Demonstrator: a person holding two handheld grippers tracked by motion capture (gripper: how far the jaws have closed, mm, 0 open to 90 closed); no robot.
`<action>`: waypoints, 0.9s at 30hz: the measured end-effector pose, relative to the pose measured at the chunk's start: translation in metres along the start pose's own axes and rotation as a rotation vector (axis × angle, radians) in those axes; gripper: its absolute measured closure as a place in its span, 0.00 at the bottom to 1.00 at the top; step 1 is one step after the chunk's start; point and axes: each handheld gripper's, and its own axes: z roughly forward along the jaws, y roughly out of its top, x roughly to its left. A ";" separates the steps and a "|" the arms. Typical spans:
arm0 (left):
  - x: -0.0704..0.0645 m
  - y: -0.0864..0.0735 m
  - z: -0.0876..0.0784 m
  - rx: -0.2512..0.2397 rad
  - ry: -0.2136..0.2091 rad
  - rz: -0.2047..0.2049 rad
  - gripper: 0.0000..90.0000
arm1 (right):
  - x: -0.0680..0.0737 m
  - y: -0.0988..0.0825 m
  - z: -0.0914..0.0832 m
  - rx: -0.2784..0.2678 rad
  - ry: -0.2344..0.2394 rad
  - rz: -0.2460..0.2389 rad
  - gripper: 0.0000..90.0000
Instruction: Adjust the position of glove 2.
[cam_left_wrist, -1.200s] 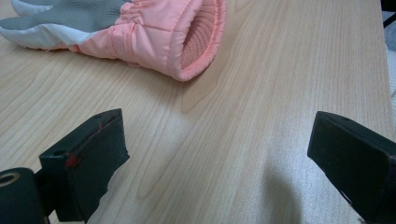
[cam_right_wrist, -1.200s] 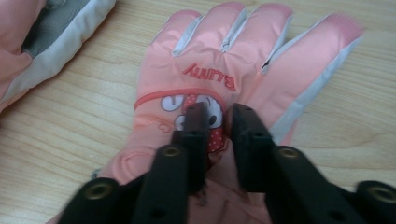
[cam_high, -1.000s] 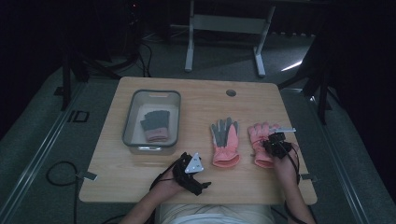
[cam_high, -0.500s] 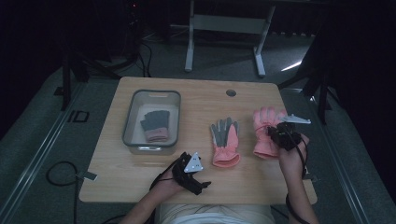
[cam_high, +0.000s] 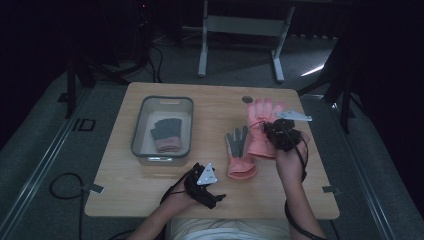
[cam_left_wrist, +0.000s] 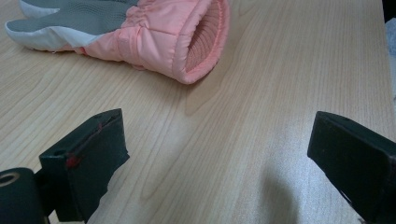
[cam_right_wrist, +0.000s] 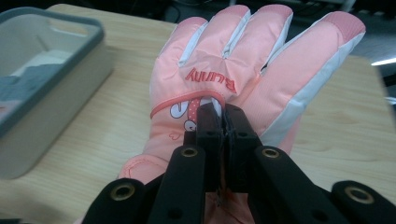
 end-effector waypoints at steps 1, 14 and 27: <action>0.000 0.000 0.000 0.000 0.003 0.000 0.05 | 0.005 -0.001 0.003 0.007 0.006 -0.001 0.96; 0.000 0.001 -0.001 -0.005 0.005 -0.002 0.05 | 0.041 -0.024 0.036 0.101 0.063 -0.024 0.96; -0.001 0.001 0.001 0.010 0.012 0.006 0.05 | 0.039 -0.049 0.067 0.186 0.038 -0.025 0.95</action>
